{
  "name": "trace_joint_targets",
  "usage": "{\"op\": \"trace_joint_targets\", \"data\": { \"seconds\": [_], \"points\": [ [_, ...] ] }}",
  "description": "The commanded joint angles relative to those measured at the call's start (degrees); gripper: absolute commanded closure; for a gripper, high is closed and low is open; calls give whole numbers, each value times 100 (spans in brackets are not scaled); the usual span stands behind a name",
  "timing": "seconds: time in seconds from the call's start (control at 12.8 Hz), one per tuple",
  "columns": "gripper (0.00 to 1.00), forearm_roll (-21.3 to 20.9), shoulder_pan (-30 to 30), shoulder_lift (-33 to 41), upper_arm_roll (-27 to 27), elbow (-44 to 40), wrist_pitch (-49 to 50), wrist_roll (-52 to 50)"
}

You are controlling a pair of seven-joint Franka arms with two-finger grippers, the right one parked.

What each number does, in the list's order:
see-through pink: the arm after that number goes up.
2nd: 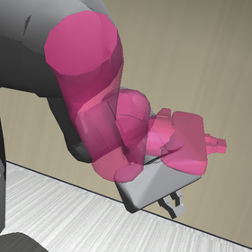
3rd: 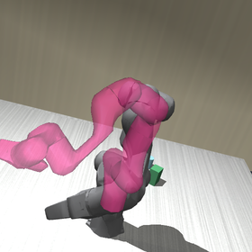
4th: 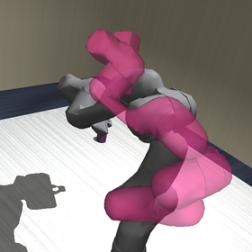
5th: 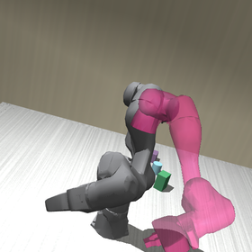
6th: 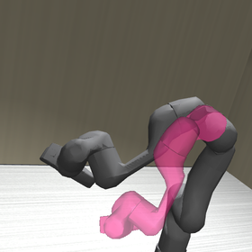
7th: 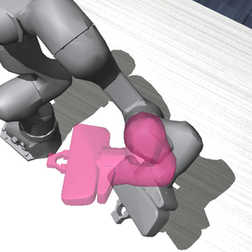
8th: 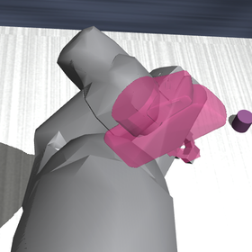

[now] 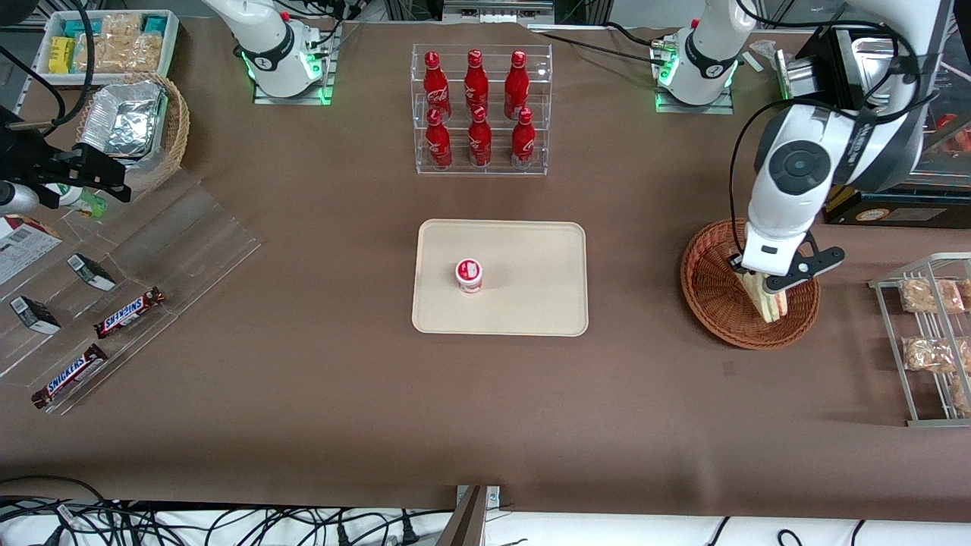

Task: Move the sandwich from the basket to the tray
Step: 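Lift the sandwich out of the basket with the left gripper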

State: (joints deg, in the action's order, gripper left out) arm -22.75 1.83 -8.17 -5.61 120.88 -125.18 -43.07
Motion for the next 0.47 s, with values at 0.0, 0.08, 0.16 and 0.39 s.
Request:
{"op": "trace_joint_targets", "data": {
  "seconds": [0.0,0.08,0.16,0.39],
  "points": [
    [70,349,2,79,-500,-720,1079,343],
    [70,559,2,70,-702,-1037,1449,369],
    [70,779,11,44,-922,-1336,1722,474],
    [70,1377,28,-53,-1485,-1874,2155,554]
  ]
}}
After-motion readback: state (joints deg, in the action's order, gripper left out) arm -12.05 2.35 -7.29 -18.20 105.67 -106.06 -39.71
